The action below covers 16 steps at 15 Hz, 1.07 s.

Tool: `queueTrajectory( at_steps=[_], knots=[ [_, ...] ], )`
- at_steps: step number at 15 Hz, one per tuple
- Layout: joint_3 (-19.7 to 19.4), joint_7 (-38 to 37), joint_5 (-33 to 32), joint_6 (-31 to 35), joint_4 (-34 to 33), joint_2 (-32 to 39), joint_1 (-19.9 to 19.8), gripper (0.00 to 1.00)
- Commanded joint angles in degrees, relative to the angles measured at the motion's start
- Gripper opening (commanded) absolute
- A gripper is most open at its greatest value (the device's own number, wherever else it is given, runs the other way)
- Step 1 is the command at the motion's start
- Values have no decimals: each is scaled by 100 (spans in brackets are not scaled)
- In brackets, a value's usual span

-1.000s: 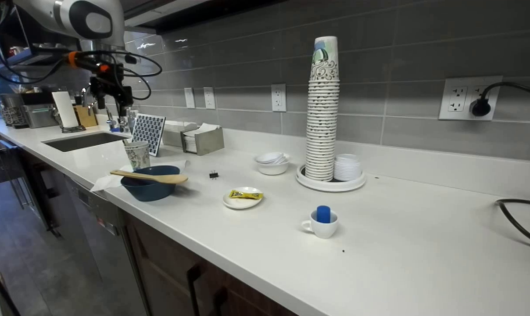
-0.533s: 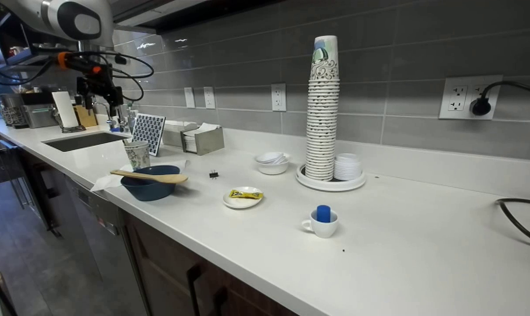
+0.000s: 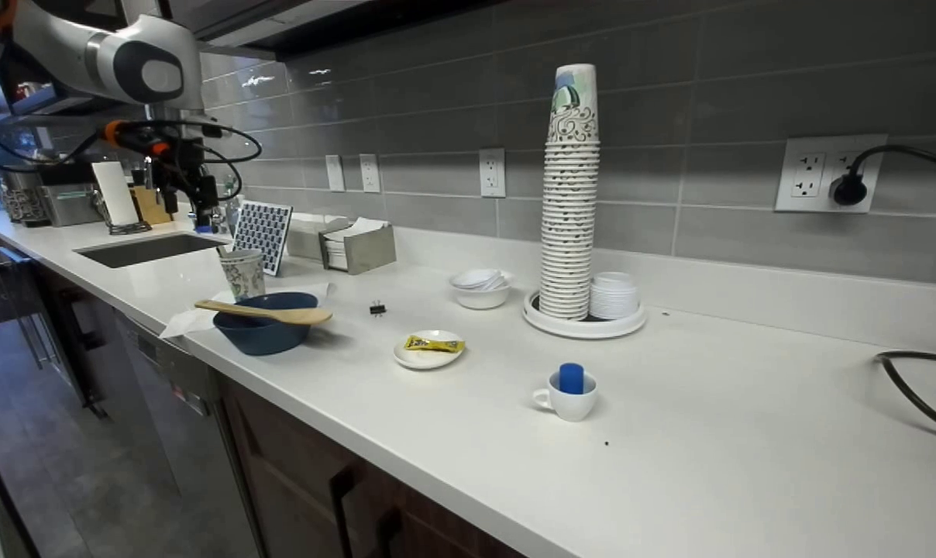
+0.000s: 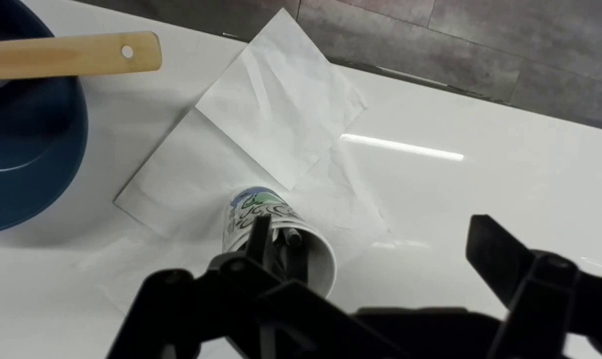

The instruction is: Remove the cups from the blue bowl, put it on the serviette and then remove the marker from the cup and put it in the blue bowl

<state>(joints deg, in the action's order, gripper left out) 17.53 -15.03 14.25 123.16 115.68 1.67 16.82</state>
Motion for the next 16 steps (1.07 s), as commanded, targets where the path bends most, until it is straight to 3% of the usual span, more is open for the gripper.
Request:
queueTrajectory(
  at_steps=[1,2,8,12,16],
  knots=[
    [36,-1105,-527,249,-48,282,152,100],
    [36,-1256,-633,300,-53,315,193,100],
    [90,736,-945,203,-132,374,228,100],
    [119,1644,-1308,95,-270,510,265,100],
    [146,1797,-2414,41,-411,646,391,100]
  ],
)
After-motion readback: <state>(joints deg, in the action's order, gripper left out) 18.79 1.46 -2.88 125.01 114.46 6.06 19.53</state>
